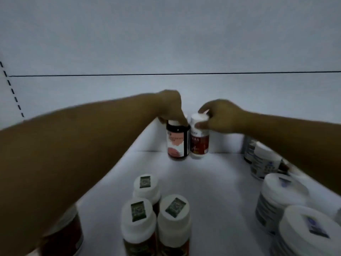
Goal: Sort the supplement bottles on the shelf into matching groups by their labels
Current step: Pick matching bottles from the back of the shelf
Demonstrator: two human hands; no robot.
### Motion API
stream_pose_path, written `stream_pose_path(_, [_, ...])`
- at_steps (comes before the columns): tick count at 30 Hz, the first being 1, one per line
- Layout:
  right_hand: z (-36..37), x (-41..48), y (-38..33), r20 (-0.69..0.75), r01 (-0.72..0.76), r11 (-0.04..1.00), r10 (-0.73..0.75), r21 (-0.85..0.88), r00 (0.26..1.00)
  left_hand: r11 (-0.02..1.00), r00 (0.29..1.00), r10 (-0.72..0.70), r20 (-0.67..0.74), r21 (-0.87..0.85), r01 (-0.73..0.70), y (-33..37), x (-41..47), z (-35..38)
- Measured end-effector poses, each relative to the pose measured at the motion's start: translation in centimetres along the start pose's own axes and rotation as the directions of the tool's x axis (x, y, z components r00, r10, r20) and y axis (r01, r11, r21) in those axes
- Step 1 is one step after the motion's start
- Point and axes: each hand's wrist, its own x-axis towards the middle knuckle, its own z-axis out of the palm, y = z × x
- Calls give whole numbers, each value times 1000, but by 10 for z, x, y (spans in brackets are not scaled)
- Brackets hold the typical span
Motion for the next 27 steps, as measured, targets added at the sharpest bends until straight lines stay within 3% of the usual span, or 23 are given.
stream_pose_path(3, [-33,-8,-19,-27,-13,953,22,304,999,998,995,33,-96,-58,-39,-13,-36,-42])
stream_pose_path(5, [-48,-13,-38,-42,48,894,-32,445,999,991,984,35,-173,-119,-57,-27,-66,-67])
stream_pose_path(8, [-58,-17,-75,-27,145,802,-159,579,987,968,956,-69,-284,-250,-5,-52,-113,-91])
stream_pose_path(13, [-46,-24,-132,-9,235,709,-307,665,952,936,884,-245,-398,-335,108,-100,-172,-104])
stream_pose_path(19, [-29,-23,-190,4,313,693,-415,650,910,896,810,-371,-453,-405,183,-171,-219,-107])
stream_pose_path(27, [6,3,-253,22,334,681,-458,651,889,888,809,-402,-429,-398,230,-282,-251,-112])
